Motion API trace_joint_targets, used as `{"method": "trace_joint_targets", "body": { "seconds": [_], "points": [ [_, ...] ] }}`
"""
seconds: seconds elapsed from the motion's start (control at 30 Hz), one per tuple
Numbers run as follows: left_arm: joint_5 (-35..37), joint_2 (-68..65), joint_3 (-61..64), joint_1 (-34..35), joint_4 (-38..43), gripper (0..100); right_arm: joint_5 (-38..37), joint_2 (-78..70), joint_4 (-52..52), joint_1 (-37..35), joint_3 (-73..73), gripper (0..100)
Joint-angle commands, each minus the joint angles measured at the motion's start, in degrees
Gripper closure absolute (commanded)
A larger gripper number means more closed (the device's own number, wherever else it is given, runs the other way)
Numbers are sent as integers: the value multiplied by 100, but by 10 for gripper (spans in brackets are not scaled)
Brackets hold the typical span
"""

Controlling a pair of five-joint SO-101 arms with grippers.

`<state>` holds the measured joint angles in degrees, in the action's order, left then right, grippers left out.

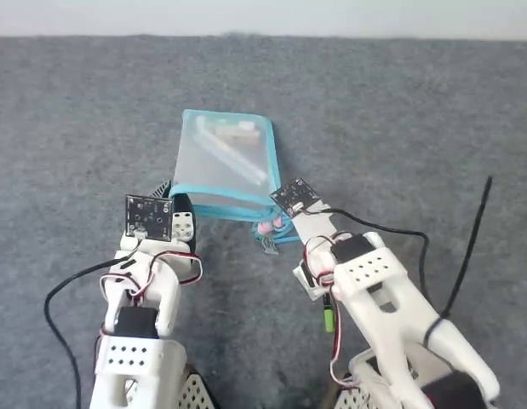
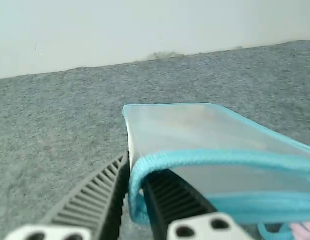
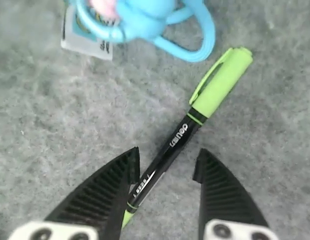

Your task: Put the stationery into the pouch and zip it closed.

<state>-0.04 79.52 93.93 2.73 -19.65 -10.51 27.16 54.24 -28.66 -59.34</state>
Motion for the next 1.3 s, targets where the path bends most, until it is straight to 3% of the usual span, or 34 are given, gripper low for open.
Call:
{"method": "trace_joint_targets", "body": {
  "seconds": [0.0, 0.2, 0.37, 0.67, 1.0, 1.1, 1.27],
  "points": [
    [35, -18, -119, -70, 211, 988, 70, -444, -207, 163, 149, 833],
    [35, -18, -110, -70, 211, 988, 70, -1033, -171, 840, 492, 853],
    [35, -18, -110, -70, 211, 988, 26, -1279, -198, 1367, 695, 994],
    [35, -18, -92, -62, 193, 988, 18, -1429, -92, 2369, 1565, 991],
    [26, -18, 13, -35, 220, 988, 62, -2229, 576, 2431, 3464, 990],
    [26, -18, 13, -35, 220, 988, 26, -2914, 576, 2448, 3859, 965],
    [26, -18, 13, -53, 220, 988, 26, -3301, 576, 2440, 3982, 821]
  ]
}}
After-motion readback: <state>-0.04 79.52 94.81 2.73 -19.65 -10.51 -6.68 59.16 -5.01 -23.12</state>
